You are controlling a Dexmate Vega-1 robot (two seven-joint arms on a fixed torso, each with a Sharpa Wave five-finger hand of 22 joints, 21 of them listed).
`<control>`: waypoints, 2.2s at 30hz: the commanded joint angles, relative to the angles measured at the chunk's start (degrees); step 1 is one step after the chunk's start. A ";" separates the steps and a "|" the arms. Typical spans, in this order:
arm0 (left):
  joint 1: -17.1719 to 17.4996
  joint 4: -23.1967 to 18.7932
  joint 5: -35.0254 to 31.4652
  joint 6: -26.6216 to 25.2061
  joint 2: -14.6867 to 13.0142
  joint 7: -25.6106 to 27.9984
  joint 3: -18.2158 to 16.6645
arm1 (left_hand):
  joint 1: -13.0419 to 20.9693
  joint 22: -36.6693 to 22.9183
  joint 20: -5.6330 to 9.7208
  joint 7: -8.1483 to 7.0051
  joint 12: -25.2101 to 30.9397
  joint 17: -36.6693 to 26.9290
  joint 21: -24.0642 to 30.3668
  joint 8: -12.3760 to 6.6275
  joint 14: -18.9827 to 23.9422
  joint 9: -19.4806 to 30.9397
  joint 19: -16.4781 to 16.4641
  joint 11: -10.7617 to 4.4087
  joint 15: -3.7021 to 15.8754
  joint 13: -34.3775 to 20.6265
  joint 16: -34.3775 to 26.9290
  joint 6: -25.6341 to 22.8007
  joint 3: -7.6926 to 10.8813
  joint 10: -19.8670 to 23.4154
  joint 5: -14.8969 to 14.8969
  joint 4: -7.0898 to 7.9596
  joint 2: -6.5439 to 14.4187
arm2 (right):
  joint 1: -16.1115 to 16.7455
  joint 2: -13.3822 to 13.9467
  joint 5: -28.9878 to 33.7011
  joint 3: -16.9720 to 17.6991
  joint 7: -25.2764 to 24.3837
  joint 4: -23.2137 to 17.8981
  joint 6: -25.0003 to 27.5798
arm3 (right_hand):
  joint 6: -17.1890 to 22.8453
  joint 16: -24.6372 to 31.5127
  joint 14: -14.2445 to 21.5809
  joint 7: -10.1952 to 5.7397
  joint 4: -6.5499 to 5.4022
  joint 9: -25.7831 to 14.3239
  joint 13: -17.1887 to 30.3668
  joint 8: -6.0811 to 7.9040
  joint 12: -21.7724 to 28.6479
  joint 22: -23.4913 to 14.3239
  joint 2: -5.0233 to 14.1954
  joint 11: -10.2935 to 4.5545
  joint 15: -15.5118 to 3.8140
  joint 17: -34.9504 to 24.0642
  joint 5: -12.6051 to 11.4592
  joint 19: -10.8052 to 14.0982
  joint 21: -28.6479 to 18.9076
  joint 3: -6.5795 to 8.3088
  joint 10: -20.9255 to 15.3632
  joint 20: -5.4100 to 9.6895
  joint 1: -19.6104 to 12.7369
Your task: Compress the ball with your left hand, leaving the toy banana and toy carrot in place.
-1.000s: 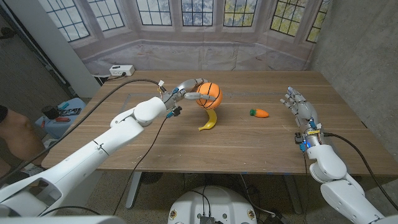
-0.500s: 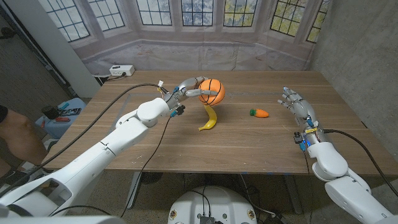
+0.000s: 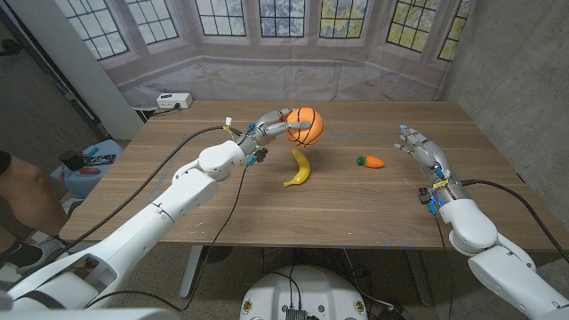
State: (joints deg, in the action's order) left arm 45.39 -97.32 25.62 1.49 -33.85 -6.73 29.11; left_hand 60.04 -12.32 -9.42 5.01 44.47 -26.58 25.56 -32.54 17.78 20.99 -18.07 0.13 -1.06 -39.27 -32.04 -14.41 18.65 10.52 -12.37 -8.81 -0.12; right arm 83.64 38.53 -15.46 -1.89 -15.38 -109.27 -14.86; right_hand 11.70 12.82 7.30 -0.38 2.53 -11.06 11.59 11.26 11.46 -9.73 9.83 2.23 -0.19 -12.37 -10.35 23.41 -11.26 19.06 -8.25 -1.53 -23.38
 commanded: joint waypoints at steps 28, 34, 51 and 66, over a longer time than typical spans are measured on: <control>0.32 12.04 26.34 1.14 9.97 -13.88 -4.32 | 4.64 1.13 2.82 2.16 -0.71 3.71 3.56 1.32 -1.98 0.49 -8.00 3.51 -2.90 -1.19 6.45 1.76 2.68 -4.11 -1.92 -0.47 3.43 | 0.57 0.75 0.49 -0.31 -0.66 -1.54 1.81 | 0.56 0.33 0.22 -0.10 0.21 -0.15 0.06 0.37 0.26 -0.33 -0.03 -0.10 -0.06 -0.26 0.03 0.33 -0.26 0.37 -0.40 -0.61 0.45; 0.14 12.89 28.24 -0.13 10.80 -14.97 -4.72 | 4.68 1.24 2.76 2.18 -1.01 4.07 3.55 1.57 -2.32 0.52 -7.91 3.68 -3.27 -1.01 7.19 2.09 2.84 -4.62 -2.03 -0.34 3.59 | 0.64 0.77 0.52 -0.29 -0.69 -1.62 1.90 | 0.60 0.32 0.18 -0.01 0.22 -0.15 0.06 0.37 0.27 -0.33 -0.04 -0.06 -0.04 -0.26 0.03 0.32 -0.25 0.38 -0.45 -0.64 0.47; -0.22 15.69 34.76 -4.74 13.89 -18.34 -6.19 | 4.84 1.55 3.67 2.93 -2.92 5.19 3.77 2.36 -1.48 0.56 -8.51 4.73 -3.82 0.53 8.69 3.01 3.34 -6.38 -2.26 -0.18 3.95 | 0.87 1.05 -0.18 0.05 -0.04 -1.30 1.88 | 0.64 0.31 0.13 -0.07 0.32 -0.16 0.06 0.33 0.22 -0.33 -0.01 -0.21 -0.11 -0.25 0.03 0.76 -0.39 0.48 -0.37 -0.89 0.46; 0.24 16.05 35.66 -6.07 14.90 -18.49 -6.58 | 5.56 1.87 4.82 4.46 -4.73 5.75 4.79 2.32 -1.76 0.57 -11.77 6.15 -4.20 2.07 9.75 1.82 3.87 -6.84 -2.34 -0.47 4.32 | 1.13 1.56 -1.00 0.54 0.97 -1.07 1.81 | 0.72 0.30 0.11 -0.10 0.43 -0.16 0.07 0.32 0.21 -0.34 0.03 -0.23 -0.15 -0.23 0.02 0.83 -0.38 0.59 -0.37 -0.92 0.38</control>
State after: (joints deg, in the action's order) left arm 45.27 -81.70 60.13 -3.58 -19.88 -25.00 22.96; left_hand 60.37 -10.26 -5.32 9.03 40.03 -20.72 29.91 -30.05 15.77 21.37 -28.70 5.52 -5.14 -37.30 -22.63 -12.07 22.17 3.52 -14.42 -9.17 -0.44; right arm 84.62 39.76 -15.91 -1.72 -15.12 -110.61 -12.98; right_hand 11.77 12.82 7.30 -0.30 2.85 -11.06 11.46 11.26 11.46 -9.73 9.83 2.23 -0.20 -12.37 -10.35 24.12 -11.26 19.38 -8.25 -2.24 -23.38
